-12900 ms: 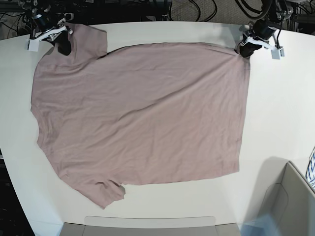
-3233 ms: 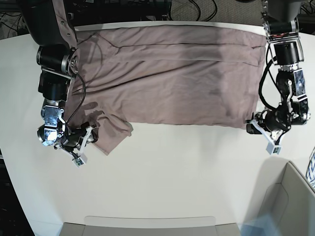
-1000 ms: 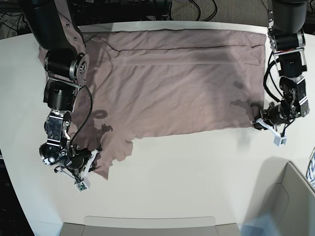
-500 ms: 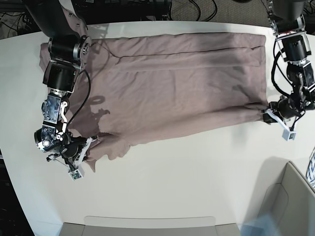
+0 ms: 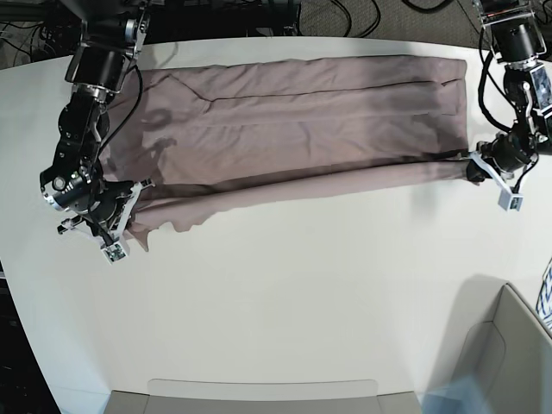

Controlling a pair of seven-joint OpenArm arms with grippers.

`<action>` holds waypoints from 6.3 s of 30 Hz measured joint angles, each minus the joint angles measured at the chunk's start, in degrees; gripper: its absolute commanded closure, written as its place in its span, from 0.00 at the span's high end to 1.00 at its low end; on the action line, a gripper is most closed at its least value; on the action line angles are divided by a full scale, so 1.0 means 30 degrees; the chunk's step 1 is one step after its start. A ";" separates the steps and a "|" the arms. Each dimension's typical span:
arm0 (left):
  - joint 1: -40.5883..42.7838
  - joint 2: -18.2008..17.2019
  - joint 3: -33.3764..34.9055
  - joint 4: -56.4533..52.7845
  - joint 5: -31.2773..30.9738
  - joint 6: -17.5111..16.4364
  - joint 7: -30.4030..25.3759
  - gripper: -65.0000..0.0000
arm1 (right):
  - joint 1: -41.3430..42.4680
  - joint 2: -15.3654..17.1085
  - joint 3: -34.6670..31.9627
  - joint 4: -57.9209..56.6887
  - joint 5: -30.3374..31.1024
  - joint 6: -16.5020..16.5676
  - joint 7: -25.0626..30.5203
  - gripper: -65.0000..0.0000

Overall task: Fold the T-shirt properly
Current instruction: 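Lift the hem with both grippers and fold it over toward the collar, then release the hem with the left gripper and move it along the fold, then grasp the folded end with the left gripper and push it toward the right gripper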

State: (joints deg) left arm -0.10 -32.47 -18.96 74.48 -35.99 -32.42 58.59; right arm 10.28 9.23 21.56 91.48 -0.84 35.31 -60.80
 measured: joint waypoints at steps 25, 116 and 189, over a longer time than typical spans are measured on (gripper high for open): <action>0.3927 0.1457 -0.3024 0.5406 -0.0211 -0.0080 0.2208 0.00 | -0.4903 -0.0109 0.3665 0.6360 0.0634 0.1341 -0.3701 0.00; 0.4772 0.2186 -0.1384 -0.1953 -0.2586 -0.2798 -0.0087 0.00 | -0.9027 -0.0758 0.3504 0.7249 0.0299 0.1348 -0.3373 0.37; 0.0984 0.6601 -0.1129 1.2131 0.0299 1.0703 0.7417 0.00 | -0.8612 -0.1581 0.3548 0.7249 0.0219 0.1348 -0.3359 0.37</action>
State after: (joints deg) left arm 2.85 -12.67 -22.35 110.87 -35.09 -0.32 80.84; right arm -15.55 4.49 32.21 113.23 -0.19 39.35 -70.87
